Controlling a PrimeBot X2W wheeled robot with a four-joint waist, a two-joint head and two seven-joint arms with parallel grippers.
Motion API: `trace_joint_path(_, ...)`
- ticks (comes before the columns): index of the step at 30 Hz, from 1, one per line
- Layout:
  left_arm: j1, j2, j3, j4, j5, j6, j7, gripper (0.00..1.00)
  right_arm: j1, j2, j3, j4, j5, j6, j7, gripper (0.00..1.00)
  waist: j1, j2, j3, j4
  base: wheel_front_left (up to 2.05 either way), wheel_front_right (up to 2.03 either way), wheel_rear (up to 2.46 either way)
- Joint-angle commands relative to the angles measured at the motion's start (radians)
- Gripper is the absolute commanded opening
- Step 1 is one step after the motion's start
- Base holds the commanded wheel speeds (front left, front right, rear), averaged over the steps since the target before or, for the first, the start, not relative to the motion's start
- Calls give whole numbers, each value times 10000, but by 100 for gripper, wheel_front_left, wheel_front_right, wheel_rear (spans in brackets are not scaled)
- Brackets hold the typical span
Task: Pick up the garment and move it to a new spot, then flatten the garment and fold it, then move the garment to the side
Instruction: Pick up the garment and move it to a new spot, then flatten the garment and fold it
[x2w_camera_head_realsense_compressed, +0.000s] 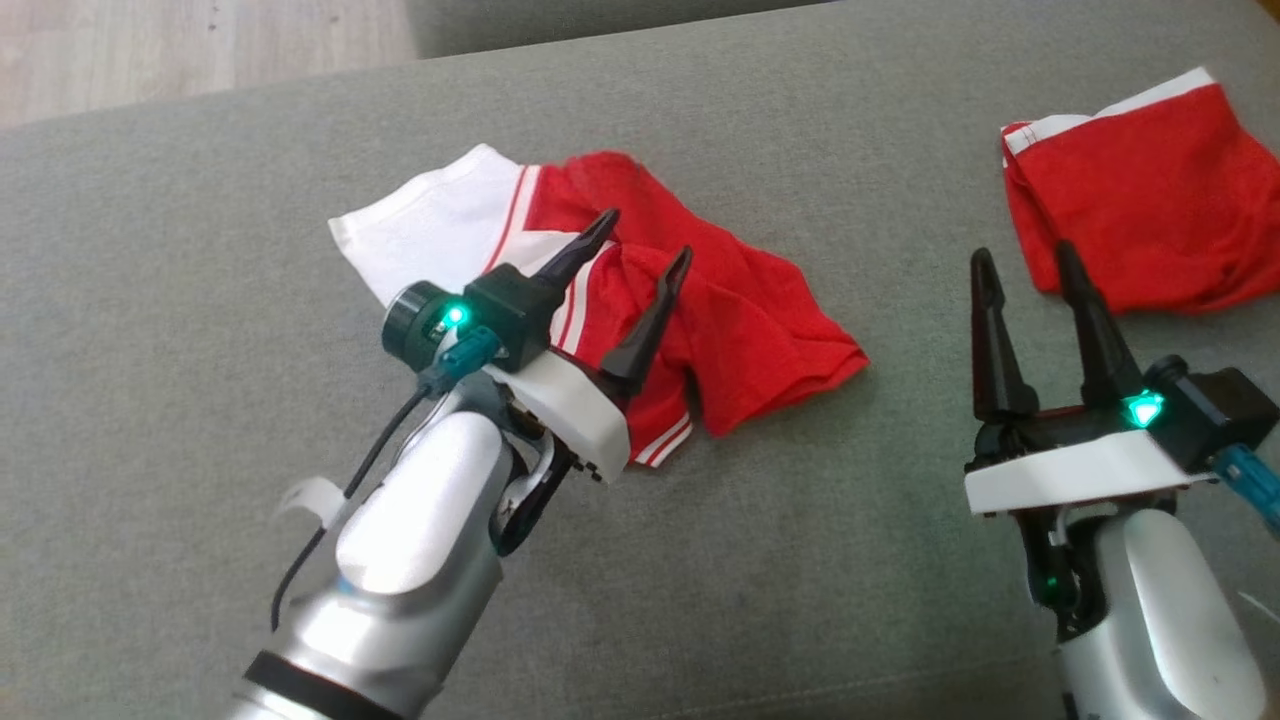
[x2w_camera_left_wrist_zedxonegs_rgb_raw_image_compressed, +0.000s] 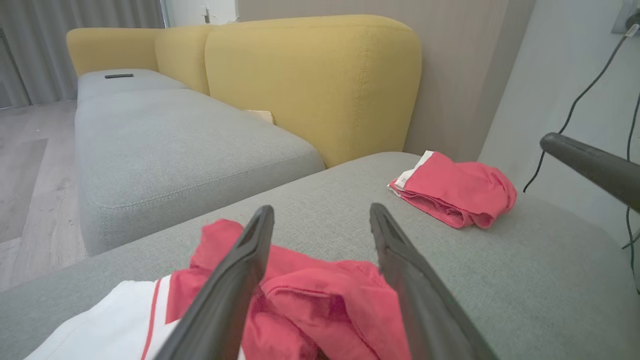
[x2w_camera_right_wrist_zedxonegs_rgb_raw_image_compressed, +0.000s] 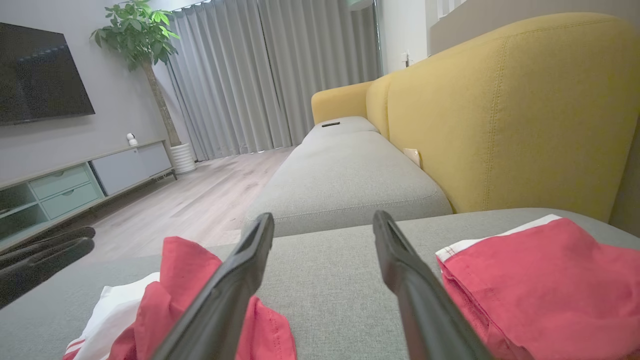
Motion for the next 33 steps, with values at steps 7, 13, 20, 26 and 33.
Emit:
trace_joint_path(7, 173, 310, 1637, -1047, -135, 567, -91, 100, -240, 88, 50, -231, 10, -9, -154, 100, 0, 0, -340, 758, 0, 0, 0)
trace_joint_path(13, 1530, 805, 2990, -2036, -19, 579, -91, 100, 86, 8, 8, -232, 24, -9, -108, 100, 0, 0, -715, 1537, 0, 0, 0)
trace_joint_path(20, 3496, 735, 4036, -3037, 262, 391, -91, 100, 598, 26, 191, -127, -20, -9, -131, 100, 0, 0, -1175, 2060, 0, 0, 0)
trace_joint_path(26, 4851, 352, 4805, -3648, 458, 263, -91, 100, 965, 97, 364, 1, 50, -9, -214, 100, 0, 0, -1421, 2135, 0, 0, 0)
trace_joint_path(33, 5163, 129, 5150, -3840, 613, 75, -91, 100, 1082, 139, 433, -1, 56, -9, -192, 100, 0, 0, -1416, 2158, 0, 0, 0)
